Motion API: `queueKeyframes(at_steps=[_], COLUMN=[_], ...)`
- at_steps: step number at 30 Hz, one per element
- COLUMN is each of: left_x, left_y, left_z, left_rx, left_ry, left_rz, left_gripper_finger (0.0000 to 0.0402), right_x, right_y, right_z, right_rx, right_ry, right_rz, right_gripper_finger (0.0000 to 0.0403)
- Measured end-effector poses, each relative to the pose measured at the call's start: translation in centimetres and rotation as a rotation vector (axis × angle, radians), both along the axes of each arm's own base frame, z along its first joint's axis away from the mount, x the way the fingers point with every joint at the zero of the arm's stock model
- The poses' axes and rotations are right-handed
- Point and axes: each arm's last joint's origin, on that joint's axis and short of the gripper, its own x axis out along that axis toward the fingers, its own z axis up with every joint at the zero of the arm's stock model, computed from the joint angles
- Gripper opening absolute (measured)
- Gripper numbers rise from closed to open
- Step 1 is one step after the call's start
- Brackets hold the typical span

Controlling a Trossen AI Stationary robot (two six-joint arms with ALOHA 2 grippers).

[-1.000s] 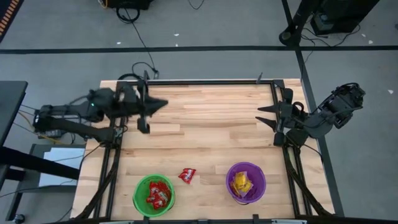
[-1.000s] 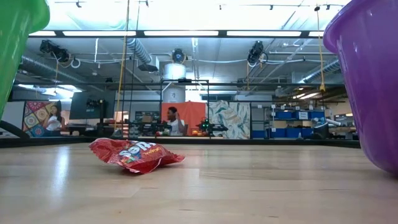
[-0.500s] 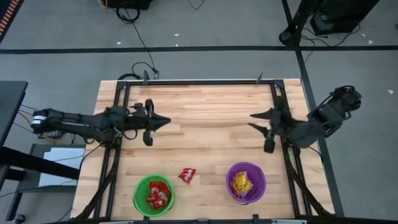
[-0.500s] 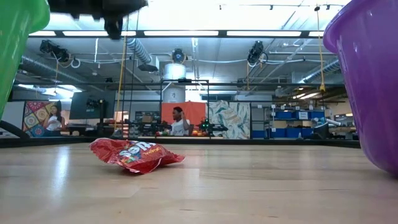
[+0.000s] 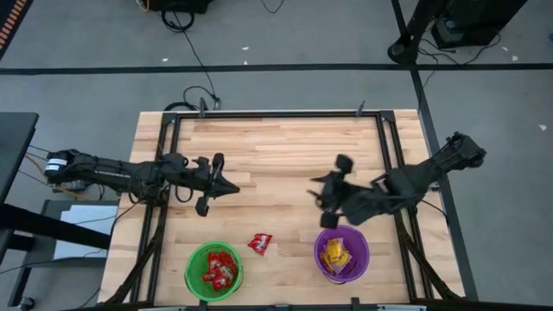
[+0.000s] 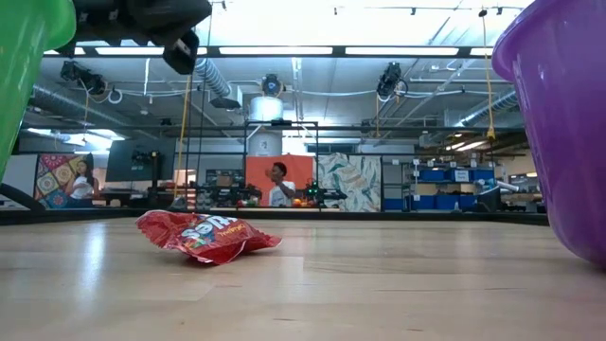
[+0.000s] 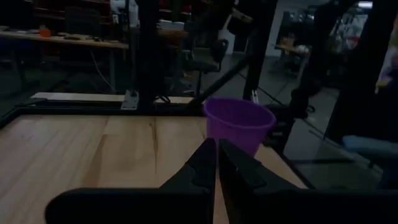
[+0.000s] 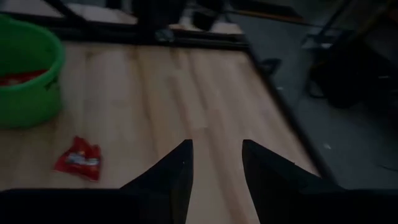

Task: Sort candy by brand, put in halloween buckets
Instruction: Put the red candy into the green bucket

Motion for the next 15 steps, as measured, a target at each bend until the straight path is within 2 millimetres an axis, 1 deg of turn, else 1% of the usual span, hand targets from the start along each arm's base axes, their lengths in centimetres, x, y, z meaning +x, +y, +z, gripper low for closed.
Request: queueKeyframes(at_steps=[4, 8, 11, 15], left_x=[0.6, 1.0, 1.4, 2.2], left_y=[0.0, 0.0, 0.0, 0.0], left_z=[-0.3, -0.5, -1.0, -2.4], left_rx=[0.008, -0.011, -0.011, -0.019], left_ry=[0.005, 0.009, 0.037, 0.129], left_rz=[0.014, 0.017, 0.017, 0.02], left_gripper_finger=[0.0023, 0.0023, 0.0023, 0.0023], right_x=[3.0, 5.3, 6.0, 5.4], right_y=[0.5, 0.5, 0.2, -0.1], right_z=[-1.4, -2.5, -2.8, -2.0], right_rx=[0.041, 0.081, 0.102, 0.104], right_ry=[0.011, 0.009, 0.004, -0.023], right_rz=[0.082, 0.17, 0.184, 0.179], right_gripper_finger=[0.015, 0.015, 0.015, 0.015])
